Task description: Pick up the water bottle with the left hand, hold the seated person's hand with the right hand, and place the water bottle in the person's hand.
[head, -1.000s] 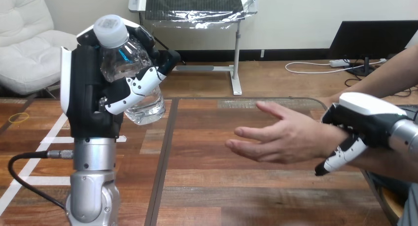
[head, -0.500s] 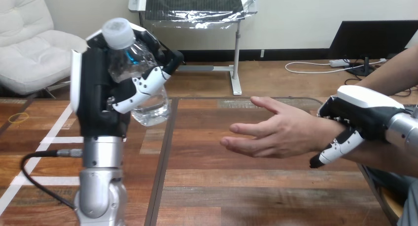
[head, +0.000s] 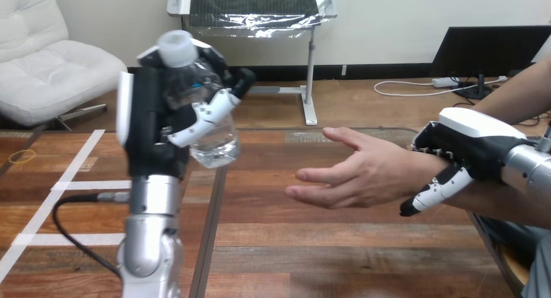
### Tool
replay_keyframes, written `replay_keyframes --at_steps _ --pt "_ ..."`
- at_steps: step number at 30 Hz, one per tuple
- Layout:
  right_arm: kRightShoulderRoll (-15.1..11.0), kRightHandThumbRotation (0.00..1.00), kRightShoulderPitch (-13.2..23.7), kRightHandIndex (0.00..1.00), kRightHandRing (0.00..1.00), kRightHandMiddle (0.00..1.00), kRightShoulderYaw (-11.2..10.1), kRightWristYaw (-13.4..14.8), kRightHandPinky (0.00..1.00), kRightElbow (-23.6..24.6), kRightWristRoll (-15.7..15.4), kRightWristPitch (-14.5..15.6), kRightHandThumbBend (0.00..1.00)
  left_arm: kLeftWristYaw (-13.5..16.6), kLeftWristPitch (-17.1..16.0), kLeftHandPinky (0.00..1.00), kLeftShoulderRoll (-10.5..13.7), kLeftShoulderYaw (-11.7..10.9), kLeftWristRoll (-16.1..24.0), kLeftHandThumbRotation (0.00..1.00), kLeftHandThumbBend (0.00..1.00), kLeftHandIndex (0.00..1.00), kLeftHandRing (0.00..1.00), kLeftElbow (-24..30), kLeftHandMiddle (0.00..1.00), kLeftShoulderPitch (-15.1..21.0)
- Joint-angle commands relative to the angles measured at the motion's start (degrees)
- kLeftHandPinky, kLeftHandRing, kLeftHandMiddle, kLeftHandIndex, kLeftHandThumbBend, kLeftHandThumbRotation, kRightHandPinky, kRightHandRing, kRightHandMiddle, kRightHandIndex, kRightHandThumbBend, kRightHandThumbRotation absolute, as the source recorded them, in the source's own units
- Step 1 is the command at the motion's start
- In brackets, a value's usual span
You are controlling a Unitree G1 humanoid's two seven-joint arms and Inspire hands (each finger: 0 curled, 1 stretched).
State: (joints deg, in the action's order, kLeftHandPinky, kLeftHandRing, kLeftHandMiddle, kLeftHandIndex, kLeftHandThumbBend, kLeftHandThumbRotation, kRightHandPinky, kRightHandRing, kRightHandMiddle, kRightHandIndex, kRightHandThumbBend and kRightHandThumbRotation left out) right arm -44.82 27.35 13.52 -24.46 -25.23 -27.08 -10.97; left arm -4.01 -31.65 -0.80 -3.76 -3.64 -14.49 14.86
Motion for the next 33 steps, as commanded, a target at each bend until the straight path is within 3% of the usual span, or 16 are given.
replay_keyframes --at_steps 1,16,33 --pt "2.10 0.30 3.11 0.38 0.32 0.37 -0.22 0.43 0.27 -1.06 0.10 0.94 1.00 0.46 -2.36 0.22 -0.37 0.58 0.95 0.00 0.56 0.36 0.28 -2.64 0.33 6.36" --pt "3.57 0.33 4.32 0.38 0.31 0.37 -0.08 0.28 0.26 0.13 0.39 1.28 1.00 0.09 -5.71 0.26 -1.06 0.60 0.52 0.00 0.63 0.39 0.31 -12.99 0.36 10.92" --pt "5.40 0.34 6.26 0.39 0.33 0.39 0.69 -0.60 0.27 2.11 -1.24 4.39 1.00 -1.15 -8.71 0.28 -2.79 0.40 -0.89 0.00 0.65 0.41 0.33 -23.70 0.39 15.92"
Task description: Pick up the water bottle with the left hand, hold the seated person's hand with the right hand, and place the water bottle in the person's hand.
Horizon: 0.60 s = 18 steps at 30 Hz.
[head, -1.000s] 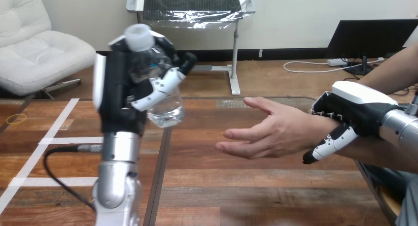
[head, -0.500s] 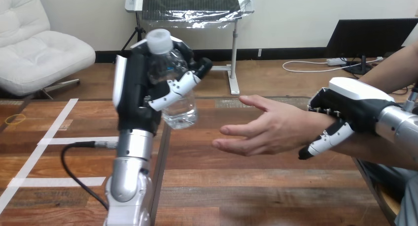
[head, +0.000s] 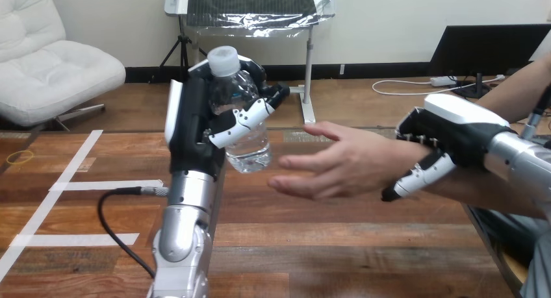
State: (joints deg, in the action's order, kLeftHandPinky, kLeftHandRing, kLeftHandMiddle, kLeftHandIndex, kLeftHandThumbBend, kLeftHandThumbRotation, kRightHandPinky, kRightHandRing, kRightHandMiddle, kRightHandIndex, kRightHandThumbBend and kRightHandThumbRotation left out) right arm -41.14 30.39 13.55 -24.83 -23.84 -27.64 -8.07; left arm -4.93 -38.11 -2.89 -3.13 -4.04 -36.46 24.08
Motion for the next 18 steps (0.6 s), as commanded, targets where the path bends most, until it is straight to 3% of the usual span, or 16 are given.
replay_keyframes --at_steps 1,18 --pt "1.80 0.34 3.27 0.39 0.33 0.39 0.65 -0.25 0.28 0.80 -0.74 1.56 1.00 -0.23 -2.36 0.28 -0.76 -0.23 -0.49 0.00 0.65 0.41 0.33 -2.12 0.39 6.88" --pt "3.58 0.34 5.12 0.39 0.35 0.40 0.66 -2.16 0.30 1.96 -1.40 4.23 1.00 0.33 -5.80 0.29 -2.69 -0.02 0.37 0.00 0.69 0.42 0.34 -10.53 0.40 10.49"
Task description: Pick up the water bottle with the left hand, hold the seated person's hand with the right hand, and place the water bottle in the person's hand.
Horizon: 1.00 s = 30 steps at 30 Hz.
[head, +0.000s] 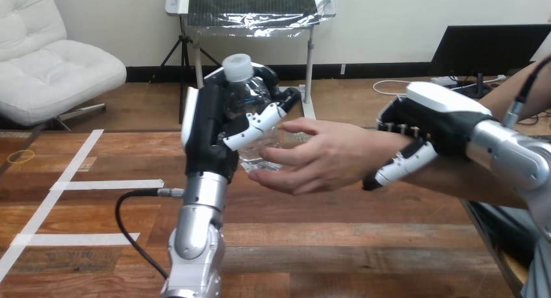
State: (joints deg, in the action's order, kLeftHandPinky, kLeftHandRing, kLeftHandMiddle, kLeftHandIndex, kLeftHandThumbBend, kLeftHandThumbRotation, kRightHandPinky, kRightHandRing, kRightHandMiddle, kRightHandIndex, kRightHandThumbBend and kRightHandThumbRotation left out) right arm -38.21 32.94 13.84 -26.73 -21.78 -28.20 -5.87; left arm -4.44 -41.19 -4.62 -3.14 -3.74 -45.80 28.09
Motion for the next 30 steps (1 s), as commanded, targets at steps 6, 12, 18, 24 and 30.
replay_keyframes --at_steps 6,12,18,24,30 --pt "0.99 0.36 3.14 0.38 0.35 0.41 0.73 -0.58 0.30 0.43 -1.31 2.80 1.00 -1.82 -2.45 0.29 -2.27 -0.28 -1.75 0.00 0.69 0.42 0.34 -3.05 0.40 7.30" --pt "1.38 0.37 3.69 0.37 0.35 0.41 0.89 -1.15 0.30 0.93 -1.26 3.72 1.00 -2.30 -3.35 0.30 -3.14 -0.43 -2.06 0.00 0.69 0.43 0.34 -5.26 0.40 8.19" --pt "1.77 0.38 4.25 0.38 0.35 0.41 1.05 -1.80 0.30 1.29 -1.36 4.59 1.00 -1.38 -4.58 0.30 -3.90 -0.49 -1.46 0.00 0.70 0.43 0.34 -7.88 0.40 9.19" --pt "2.18 0.37 4.58 0.39 0.35 0.41 1.04 -2.25 0.29 1.75 -1.27 5.25 1.00 -0.72 -5.54 0.31 -4.65 -0.73 -1.30 0.00 0.69 0.43 0.35 -11.05 0.40 10.57" --pt "2.52 0.36 4.74 0.40 0.35 0.41 1.02 -2.38 0.29 2.03 -1.08 5.48 1.00 -0.35 -6.61 0.31 -5.46 -1.01 -1.10 0.00 0.69 0.43 0.34 -13.73 0.39 11.98"
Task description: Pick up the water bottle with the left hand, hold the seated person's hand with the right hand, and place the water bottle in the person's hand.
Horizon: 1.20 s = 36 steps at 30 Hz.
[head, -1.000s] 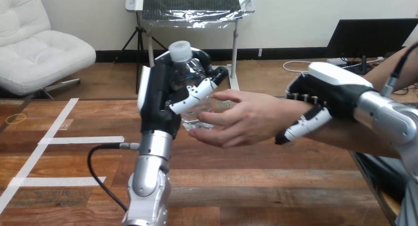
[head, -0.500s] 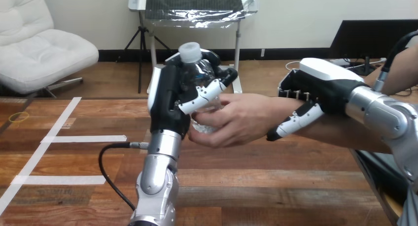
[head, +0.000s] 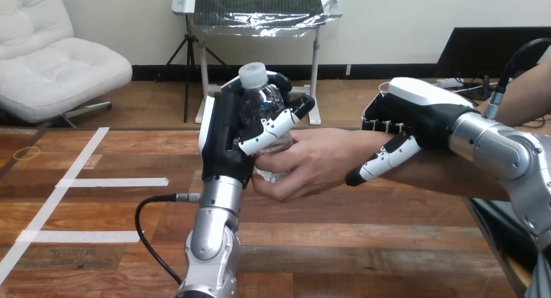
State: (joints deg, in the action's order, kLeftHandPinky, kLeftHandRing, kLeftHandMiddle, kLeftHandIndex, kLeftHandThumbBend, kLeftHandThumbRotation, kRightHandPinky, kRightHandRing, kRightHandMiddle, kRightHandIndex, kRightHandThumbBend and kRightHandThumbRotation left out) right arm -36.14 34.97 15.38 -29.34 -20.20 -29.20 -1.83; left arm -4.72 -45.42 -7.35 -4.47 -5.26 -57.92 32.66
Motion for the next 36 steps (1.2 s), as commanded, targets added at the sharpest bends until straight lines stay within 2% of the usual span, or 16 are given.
replay_keyframes --at_steps 1,4,7,13,36 --pt "0.49 0.36 2.72 0.41 0.35 0.41 -0.53 0.20 0.29 0.49 -0.03 1.48 1.00 -0.07 -2.58 0.31 -2.82 0.25 0.42 0.00 0.69 0.43 0.34 -1.93 0.39 7.57" --pt "0.76 0.37 2.81 0.41 0.36 0.42 -0.54 0.00 0.30 0.70 0.02 2.08 1.00 0.18 -3.06 0.31 -3.22 0.05 0.57 0.00 0.69 0.43 0.34 -3.09 0.39 8.27" --pt "1.01 0.36 2.99 0.42 0.36 0.42 -0.42 -0.12 0.30 0.83 -0.06 2.68 1.00 0.78 -2.03 0.31 -3.71 -0.13 0.62 0.00 0.70 0.43 0.35 -4.02 0.39 8.99" --pt "1.32 0.35 2.86 0.43 0.37 0.43 -0.53 -0.29 0.31 1.47 0.19 3.64 1.00 -0.20 -0.96 0.32 -4.63 -0.66 -0.66 0.00 0.70 0.43 0.35 -4.87 0.40 9.78" --pt "0.23 0.36 1.37 0.40 0.35 0.41 -1.18 0.02 0.29 1.64 0.57 2.79 1.00 0.28 -0.79 0.31 -5.24 0.32 -0.01 0.00 0.73 0.43 0.35 -5.52 0.40 9.56"
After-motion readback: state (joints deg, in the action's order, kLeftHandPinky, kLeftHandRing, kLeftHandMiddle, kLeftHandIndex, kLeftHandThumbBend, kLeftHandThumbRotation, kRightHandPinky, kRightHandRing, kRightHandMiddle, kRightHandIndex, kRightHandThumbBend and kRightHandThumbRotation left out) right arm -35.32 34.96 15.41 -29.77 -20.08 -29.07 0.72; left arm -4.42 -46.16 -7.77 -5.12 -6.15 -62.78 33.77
